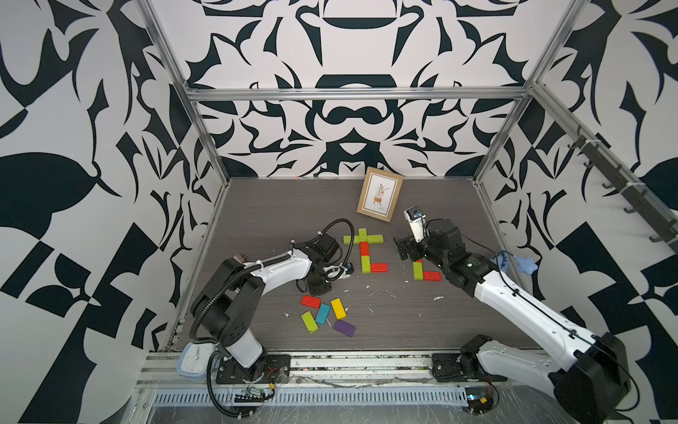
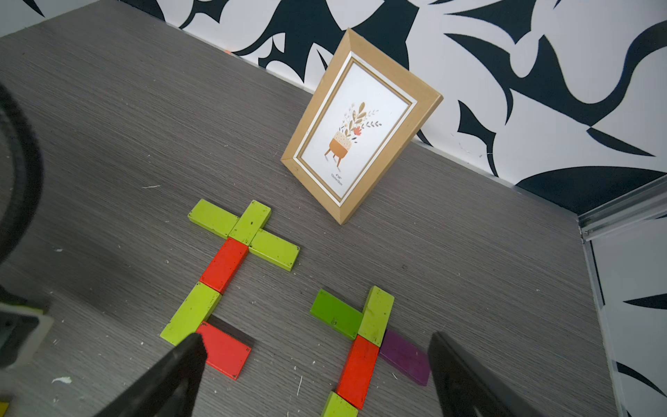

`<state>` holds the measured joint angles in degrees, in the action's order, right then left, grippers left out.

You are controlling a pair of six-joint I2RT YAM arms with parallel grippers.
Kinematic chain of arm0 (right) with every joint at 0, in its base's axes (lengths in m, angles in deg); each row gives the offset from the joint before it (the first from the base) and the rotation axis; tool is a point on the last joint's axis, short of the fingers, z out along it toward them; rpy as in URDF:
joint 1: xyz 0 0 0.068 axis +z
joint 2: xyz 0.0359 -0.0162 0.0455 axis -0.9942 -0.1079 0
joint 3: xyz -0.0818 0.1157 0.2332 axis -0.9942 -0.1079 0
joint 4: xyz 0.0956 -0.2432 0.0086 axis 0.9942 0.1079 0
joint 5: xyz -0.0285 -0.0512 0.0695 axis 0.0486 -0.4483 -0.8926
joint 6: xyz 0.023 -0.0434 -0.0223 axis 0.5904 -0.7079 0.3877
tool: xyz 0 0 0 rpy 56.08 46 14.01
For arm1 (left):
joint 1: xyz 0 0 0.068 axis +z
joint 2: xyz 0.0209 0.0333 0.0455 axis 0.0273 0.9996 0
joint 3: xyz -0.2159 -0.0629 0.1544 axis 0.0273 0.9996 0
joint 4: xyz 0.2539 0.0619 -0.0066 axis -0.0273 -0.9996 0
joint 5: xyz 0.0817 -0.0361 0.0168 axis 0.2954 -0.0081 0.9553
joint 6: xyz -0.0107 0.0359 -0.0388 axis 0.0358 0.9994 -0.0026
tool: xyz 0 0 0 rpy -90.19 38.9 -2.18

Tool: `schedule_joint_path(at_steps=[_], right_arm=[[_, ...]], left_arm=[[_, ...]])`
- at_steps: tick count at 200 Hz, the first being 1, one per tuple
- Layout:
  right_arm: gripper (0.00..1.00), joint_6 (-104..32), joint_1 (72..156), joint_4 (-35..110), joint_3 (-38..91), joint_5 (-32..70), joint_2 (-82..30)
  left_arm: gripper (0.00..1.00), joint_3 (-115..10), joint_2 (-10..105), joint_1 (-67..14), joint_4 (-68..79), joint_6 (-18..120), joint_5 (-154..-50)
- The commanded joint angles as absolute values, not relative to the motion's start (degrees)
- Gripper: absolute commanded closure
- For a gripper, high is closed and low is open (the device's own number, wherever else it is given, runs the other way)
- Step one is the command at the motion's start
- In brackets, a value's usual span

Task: Assemble the letter t with building blocks
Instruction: Pick up the building block from the center of the board, then place the building block at the center of the board.

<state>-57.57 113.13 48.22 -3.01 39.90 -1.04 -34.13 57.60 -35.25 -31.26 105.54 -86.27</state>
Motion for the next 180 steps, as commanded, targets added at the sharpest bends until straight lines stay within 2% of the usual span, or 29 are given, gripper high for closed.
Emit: schedule_joint_path(at_steps=[1, 44, 68, 85, 109, 180], right_arm=[[0.01, -57.4, 113.0, 49.7, 0.6, 44.2, -1.5], [0.01, -57.3, 113.1, 49.7, 0.7, 44.0, -1.1], [0.01, -57.3, 113.1, 50.3, 1.0, 43.9, -0.6], [0.01, -57.2, 113.0, 52.2, 2.0, 45.2, -0.8], [0.01, -56.6, 113.1, 54.7, 3.1, 45.3, -0.9], [0.01, -55.6, 113.0, 59.2, 3.8, 46.9, -0.6]], left_arm=[[0.68, -38.3, 54.4, -32.1, -29.9, 101.2, -84.7], [0.74, -48.1, 56.1, -26.8, -33.4, 88.1, -81.9], [0.82, -54.2, 59.0, -25.9, -36.1, 80.9, -81.8], [0.93, -57.0, 60.7, -25.7, -36.3, 76.4, -81.1], [0.89, -60.0, 63.2, -24.8, -35.6, 69.9, -79.8], [0.91, -69.2, 73.2, -21.1, -37.6, 54.3, -80.3]])
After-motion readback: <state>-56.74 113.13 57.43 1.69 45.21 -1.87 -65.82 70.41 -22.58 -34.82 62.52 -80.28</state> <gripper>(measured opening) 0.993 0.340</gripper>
